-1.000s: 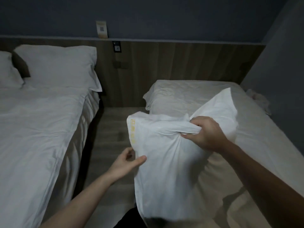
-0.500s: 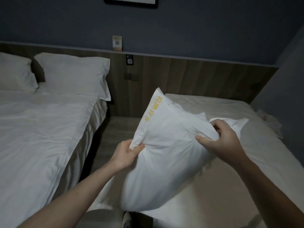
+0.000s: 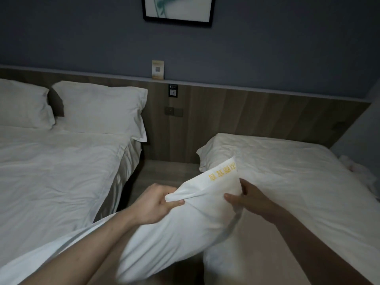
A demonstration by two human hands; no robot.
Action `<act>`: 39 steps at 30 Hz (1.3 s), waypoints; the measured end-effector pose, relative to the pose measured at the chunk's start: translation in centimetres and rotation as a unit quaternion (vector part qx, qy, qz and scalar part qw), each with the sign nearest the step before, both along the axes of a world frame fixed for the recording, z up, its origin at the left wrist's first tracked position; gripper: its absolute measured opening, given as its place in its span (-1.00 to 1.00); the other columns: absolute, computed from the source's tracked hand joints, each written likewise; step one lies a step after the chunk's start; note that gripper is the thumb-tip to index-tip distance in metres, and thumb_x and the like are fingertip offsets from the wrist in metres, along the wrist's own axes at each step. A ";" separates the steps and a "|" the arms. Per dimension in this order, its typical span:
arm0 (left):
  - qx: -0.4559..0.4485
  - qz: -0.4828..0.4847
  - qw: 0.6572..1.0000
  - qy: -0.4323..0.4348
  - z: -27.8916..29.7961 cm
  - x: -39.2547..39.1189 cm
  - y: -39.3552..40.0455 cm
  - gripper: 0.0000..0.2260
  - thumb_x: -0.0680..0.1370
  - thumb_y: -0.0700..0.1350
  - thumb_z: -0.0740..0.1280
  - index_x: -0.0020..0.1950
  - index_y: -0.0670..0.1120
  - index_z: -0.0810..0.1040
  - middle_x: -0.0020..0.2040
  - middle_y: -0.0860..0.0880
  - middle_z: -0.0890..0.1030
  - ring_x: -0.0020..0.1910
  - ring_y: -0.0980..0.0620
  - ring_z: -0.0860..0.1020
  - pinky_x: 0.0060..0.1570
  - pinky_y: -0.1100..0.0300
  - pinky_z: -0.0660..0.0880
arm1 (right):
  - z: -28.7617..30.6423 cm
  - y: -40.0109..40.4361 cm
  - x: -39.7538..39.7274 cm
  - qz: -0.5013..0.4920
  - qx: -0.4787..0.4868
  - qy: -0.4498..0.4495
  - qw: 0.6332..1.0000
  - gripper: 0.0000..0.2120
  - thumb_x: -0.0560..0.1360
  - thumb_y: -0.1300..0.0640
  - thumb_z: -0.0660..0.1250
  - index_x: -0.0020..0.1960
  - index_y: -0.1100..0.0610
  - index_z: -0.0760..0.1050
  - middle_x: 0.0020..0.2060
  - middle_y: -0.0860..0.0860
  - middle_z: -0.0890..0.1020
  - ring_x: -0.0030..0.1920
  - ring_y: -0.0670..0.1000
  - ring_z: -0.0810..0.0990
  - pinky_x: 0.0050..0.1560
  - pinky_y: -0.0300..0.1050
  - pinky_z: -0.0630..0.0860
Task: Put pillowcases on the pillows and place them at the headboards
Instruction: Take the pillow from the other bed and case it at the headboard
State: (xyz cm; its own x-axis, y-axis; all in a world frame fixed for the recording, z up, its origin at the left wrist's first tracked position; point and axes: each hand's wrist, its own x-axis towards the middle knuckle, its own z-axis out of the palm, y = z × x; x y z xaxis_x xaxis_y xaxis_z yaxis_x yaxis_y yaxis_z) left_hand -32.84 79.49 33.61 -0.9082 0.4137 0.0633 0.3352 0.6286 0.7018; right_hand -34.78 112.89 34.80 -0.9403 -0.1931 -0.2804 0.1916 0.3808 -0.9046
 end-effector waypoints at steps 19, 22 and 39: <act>0.084 0.155 0.978 -0.116 -5.2 -18.2 -2.4 -0.65 0.62 0.13 0.38 -0.28 -0.04 0.59 -0.48 0.14 0.44 -0.46 0.15 0.37 -0.38 0.21 0.33 | -0.6 -6.3 -18.2 -0.178 0.096 0.107 0.973 -0.49 0.19 -0.08 0.72 -0.05 0.10 0.55 -0.19 -0.05 0.70 -0.17 -0.06 0.68 -0.22 -0.15 0.51; 0.082 0.148 0.980 -0.108 -4.8 -22.9 -0.4 -0.68 0.63 0.11 0.38 -0.30 0.04 0.58 -0.51 0.16 0.46 -0.48 0.17 0.38 -0.40 0.25 0.32 | -1.7 -5.2 -22.7 -0.243 0.081 0.131 0.958 -0.23 0.16 0.04 0.75 0.17 0.12 0.35 0.01 -0.04 0.53 -0.09 -0.14 0.56 -0.18 -0.29 0.47; 0.040 0.049 0.992 -0.110 -2.7 -46.5 4.4 -0.55 0.62 0.16 0.37 -0.35 -0.08 0.44 -0.44 0.10 0.38 -0.43 0.17 0.35 -0.35 0.18 0.25 | -1.1 -4.5 -47.8 0.231 0.344 0.361 0.835 -0.23 0.37 -0.30 0.45 0.52 -0.20 0.33 0.50 -0.24 0.39 0.59 -0.10 0.19 0.63 0.18 0.04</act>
